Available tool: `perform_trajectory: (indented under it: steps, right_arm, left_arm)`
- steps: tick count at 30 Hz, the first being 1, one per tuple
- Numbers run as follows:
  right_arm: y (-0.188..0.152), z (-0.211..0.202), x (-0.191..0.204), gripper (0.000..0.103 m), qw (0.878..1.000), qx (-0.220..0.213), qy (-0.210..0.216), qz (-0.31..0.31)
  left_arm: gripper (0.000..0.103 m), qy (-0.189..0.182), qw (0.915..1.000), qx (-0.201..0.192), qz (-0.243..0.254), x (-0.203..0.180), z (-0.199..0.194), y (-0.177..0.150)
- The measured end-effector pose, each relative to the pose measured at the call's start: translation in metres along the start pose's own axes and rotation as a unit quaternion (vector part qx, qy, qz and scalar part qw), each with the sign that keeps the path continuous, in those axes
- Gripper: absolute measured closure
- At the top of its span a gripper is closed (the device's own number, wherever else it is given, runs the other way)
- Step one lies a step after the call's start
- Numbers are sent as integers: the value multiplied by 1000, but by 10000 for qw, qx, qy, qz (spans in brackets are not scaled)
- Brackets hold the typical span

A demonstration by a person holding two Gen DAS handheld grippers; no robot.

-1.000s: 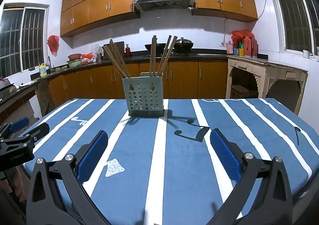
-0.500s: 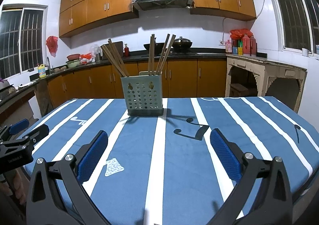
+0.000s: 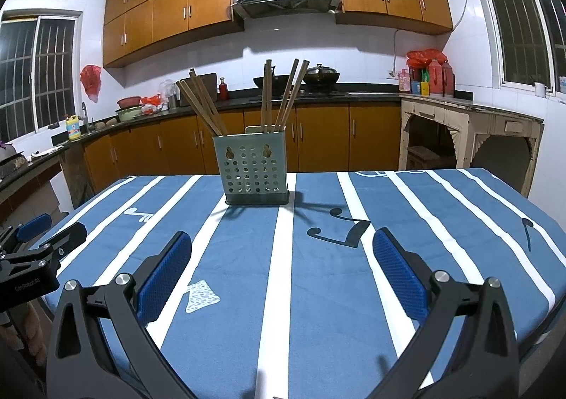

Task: Organize utensils

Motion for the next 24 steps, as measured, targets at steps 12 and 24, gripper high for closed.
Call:
perform_trajectory:
  steps: [12,24]
  right_arm:
    - [-1,0,-1,2,10000,14,2,21]
    - [-1,0,0,2,10000,24,6,23]
  left_arm:
    - [4,-10,10000,5,-4,0,0,0]
    - [4,-11,10000,21,0,-2,1,-2]
Point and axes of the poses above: each gripper's, at about its wrist camera, not at the fingertips, and z roughly the way its jaws point, x to its left, y to its top, the point moved 2 cm from there along z, roughly the way its jaws point
